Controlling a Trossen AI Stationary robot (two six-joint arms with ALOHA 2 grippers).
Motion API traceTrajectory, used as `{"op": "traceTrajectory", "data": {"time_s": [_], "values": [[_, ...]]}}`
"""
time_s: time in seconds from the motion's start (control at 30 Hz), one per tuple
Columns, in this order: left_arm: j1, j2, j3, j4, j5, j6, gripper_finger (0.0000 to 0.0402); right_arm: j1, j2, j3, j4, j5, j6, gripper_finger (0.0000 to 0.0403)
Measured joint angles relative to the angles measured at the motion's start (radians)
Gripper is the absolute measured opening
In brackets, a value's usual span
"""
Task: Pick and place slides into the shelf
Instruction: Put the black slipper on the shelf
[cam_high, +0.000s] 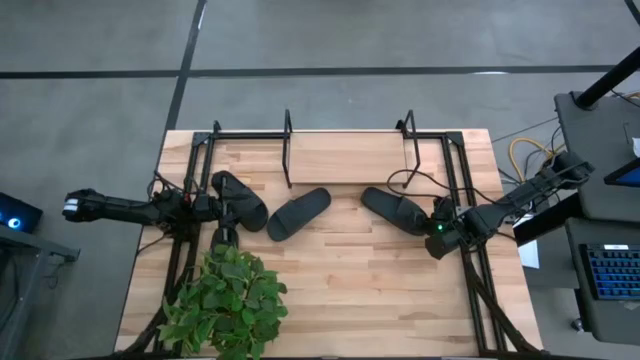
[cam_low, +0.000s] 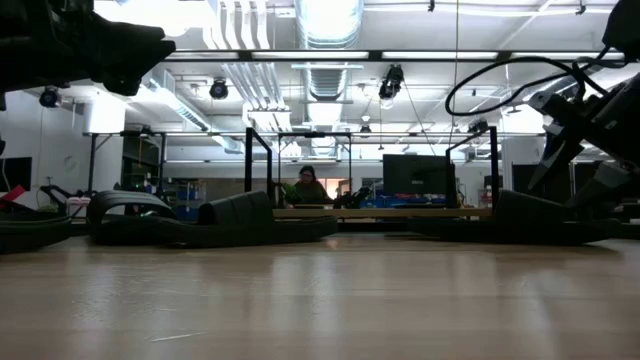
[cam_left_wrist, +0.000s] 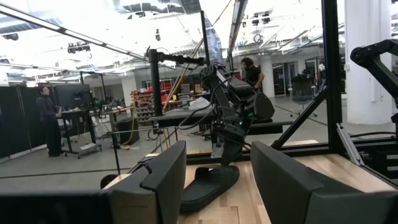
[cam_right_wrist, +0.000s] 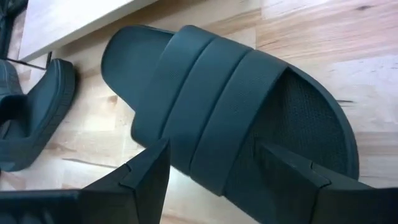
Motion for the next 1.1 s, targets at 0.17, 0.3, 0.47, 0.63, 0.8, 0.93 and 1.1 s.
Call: {"op": "traceTrajectory", "data": {"time_s": [0.17, 0.3, 0.47, 0.63, 0.8, 0.93, 1.1], "values": [[0.0, 0.001, 0.0, 0.0, 0.0, 0.0, 0.0167, 0.0, 0.0, -0.053, 0.094, 0.025, 0.022, 0.0219], [0.0, 0.001, 0.0, 0.0, 0.0, 0.0, 0.0167, 0.0, 0.0, -0.084, 0.184, 0.083, 0.017, 0.0219], [0.0, 0.001, 0.0, 0.0, 0.0, 0.0, 0.0167, 0.0, 0.0, -0.099, 0.221, 0.1, 0.017, 0.0219], [0.0, 0.002, 0.0, 0.0, 0.0, 0.0, 0.0167, 0.0, 0.0, -0.117, 0.271, 0.186, 0.016, 0.0218], [0.0, 0.001, 0.0, 0.0, 0.0, 0.0, 0.0167, 0.0, 0.0, -0.123, 0.273, 0.19, 0.016, 0.0196], [0.0, 0.001, 0.0, 0.0, 0.0, 0.0, 0.0167, 0.0, 0.0, -0.123, 0.275, 0.19, -0.002, 0.0152], [0.0, 0.001, 0.0, 0.0, 0.0, 0.0, 0.0167, 0.0, 0.0, -0.123, 0.312, 0.193, -0.07, 0.0064]]}}
